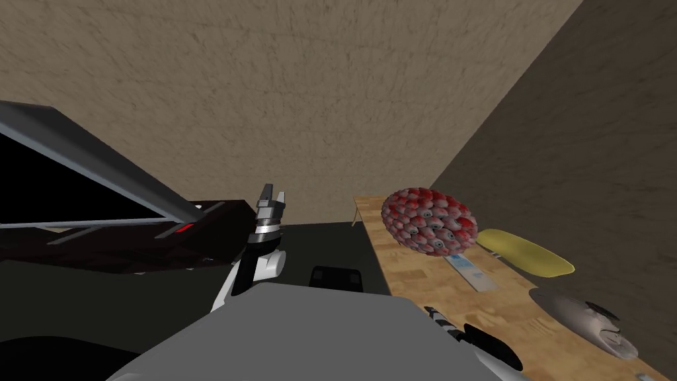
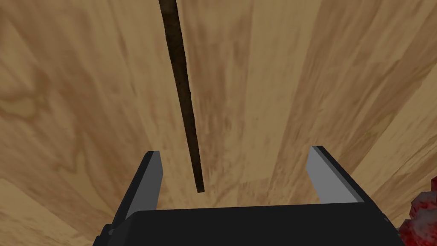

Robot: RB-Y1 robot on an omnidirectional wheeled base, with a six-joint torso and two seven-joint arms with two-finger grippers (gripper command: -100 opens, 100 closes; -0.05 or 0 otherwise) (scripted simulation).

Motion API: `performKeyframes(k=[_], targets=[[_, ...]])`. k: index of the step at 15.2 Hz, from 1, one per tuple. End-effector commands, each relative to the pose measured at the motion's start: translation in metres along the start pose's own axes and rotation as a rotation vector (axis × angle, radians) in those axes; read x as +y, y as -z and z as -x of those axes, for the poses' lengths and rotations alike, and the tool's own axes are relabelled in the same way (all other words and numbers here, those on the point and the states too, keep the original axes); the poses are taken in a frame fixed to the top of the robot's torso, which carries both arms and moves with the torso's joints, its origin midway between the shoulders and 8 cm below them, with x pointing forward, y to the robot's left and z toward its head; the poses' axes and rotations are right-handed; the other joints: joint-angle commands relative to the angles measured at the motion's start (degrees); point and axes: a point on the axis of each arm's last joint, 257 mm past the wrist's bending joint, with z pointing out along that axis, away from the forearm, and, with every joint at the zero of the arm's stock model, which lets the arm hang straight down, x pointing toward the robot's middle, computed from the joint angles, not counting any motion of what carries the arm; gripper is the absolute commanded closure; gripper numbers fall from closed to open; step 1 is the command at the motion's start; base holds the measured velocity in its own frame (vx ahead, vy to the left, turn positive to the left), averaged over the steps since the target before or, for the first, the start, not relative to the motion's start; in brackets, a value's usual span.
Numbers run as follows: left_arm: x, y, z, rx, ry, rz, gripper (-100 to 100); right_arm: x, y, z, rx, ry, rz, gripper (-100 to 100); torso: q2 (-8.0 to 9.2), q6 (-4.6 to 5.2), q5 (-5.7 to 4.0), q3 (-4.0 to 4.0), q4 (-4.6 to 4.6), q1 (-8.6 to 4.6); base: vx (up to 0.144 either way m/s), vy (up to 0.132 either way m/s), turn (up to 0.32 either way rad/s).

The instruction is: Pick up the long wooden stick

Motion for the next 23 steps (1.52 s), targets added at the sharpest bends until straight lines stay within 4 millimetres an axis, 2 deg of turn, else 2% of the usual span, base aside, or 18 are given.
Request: performKeyframes(k=[1, 2, 3, 7, 8, 12, 15, 16, 20, 23], targets=[[0.0, 0.0, 0.0, 0.0, 0.0, 0.0, 0, -0.024, -0.001, -0.006, 0.031, -0.011, -0.061, -100, 0.0, 0.0, 0.0, 0.0, 0.0, 0.0, -0.004, -0.052, 0.218], [0.0, 0.0, 0.0, 0.0, 0.0, 0.0, 0, -0.036, -0.001, -0.01, 0.049, -0.018, -0.092, -100, 0.01, 0.0, 0.01, 0.0, 0.0, 0.0, -0.002, -0.061, 0.275], [0.0, 0.0, 0.0, 0.0, 0.0, 0.0, 0, -0.036, -0.001, -0.01, 0.049, -0.018, -0.092, -100, 0.0, -0.01, -0.01, 0.0, 0.0, -0.03, 0.001, -0.058, 0.19], [0.0, 0.0, 0.0, 0.0, 0.0, 0.0, 0, -0.067, 0.0, -0.022, 0.095, -0.036, -0.17, -100, 0.01, 0.01, 0.01, 0.0, 0.0, 0.03, -0.008, -0.043, 0.165], [0.0, 0.0, 0.0, 0.0, 0.0, 0.0, 0, -0.061, 0.0, -0.018, 0.082, -0.033, -0.149, -100, 0.01, 0.02, 0.01, 0.0, 0.0, 0.04, -0.005, -0.026, 0.061], [0.0, 0.0, 0.0, 0.0, 0.0, 0.0, 0, -0.062, -0.016, -0.024, 0.083, -0.042, -0.152, -100, 0.03, 0.03, 0.03, 0.02, 0.01, 0.16, -0.02, -0.014, 0.027], [0.0, 0.0, 0.0, 0.0, 0.0, 0.0, 0, -0.063, -0.017, -0.024, 0.084, -0.043, -0.153, -100, 0.05, 0.03, 0.03, 0.03, 0.01, 0.16, -0.019, -0.013, 0.018], [0.0, 0.0, 0.0, 0.0, 0.0, 0.0, 0, -0.062, -0.017, -0.024, 0.083, -0.043, -0.152, 100, 0.03, 0.04, 0.04, 0.02, 0.01, 0.18, 0.0, 0.0, 0.0], [0.0, 0.0, 0.0, 0.0, 0.0, 0.0, 0, -0.063, -0.017, -0.024, 0.083, -0.043, -0.153, 100, -0.04, 0.02, 0.03, -0.01, 0.01, 0.21, 0.0, 0.0, 0.0], [0.0, 0.0, 0.0, 0.0, 0.0, 0.0, 0, -0.063, -0.007, -0.021, 0.085, -0.037, -0.153, 100, -0.12, 0.02, 0.05, -0.05, 0.0, 0.27, 0.022, 0.014, -0.03]])
